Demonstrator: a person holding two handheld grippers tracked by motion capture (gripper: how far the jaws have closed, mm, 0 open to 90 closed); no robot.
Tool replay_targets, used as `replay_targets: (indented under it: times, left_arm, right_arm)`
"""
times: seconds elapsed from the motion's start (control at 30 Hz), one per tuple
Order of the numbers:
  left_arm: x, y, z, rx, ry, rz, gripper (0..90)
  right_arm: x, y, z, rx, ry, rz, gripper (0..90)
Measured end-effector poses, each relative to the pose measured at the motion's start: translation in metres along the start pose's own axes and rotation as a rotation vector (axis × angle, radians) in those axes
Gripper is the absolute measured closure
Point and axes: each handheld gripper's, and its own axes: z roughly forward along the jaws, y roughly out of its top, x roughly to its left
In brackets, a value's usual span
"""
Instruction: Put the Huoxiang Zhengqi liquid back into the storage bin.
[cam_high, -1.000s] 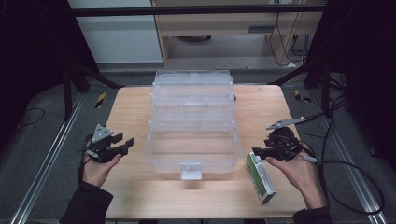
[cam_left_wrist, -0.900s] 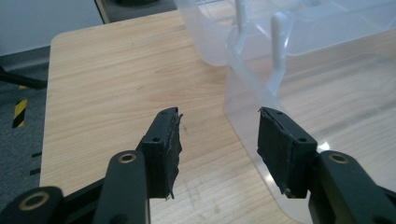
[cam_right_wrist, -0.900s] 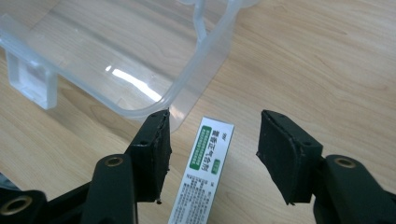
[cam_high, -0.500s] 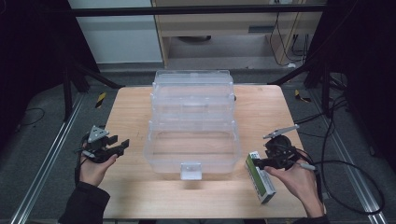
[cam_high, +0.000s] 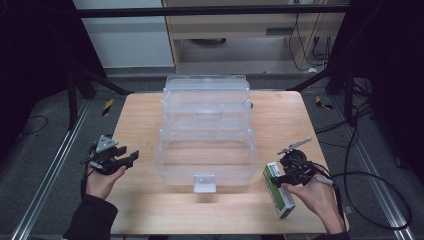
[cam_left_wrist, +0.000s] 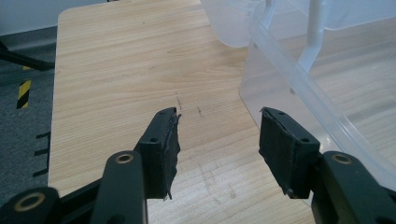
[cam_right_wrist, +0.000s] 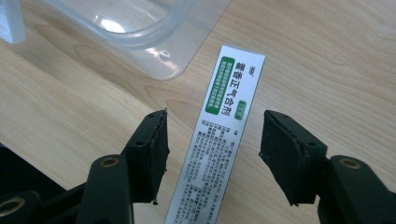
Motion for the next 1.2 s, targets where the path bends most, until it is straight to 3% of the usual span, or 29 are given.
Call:
replay_targets:
  times: [0.77,0.9,1.03,1.2]
  left_arm:
    - [0.002,-0.004,0.005,0.036,-0.004,0.000,45.8]
    - [0.002,-0.004,0.005,0.038,-0.004,0.001,45.8]
    - [0.001,-0.004,0.006,0.042,-0.008,0.006,45.9]
    - [0.002,-0.004,0.007,0.046,-0.009,0.005,45.8]
  right_arm:
    - [0.001,0.001,0.016,0.136,-0.008,-0.012,53.5]
    - [0.000,0.001,0.016,0.135,-0.010,-0.022,54.6]
    - [-0.002,0.002,0.014,0.139,-0.035,-0.041,62.6]
    - [-0.004,0.002,0.014,0.143,-0.025,-0.043,62.3]
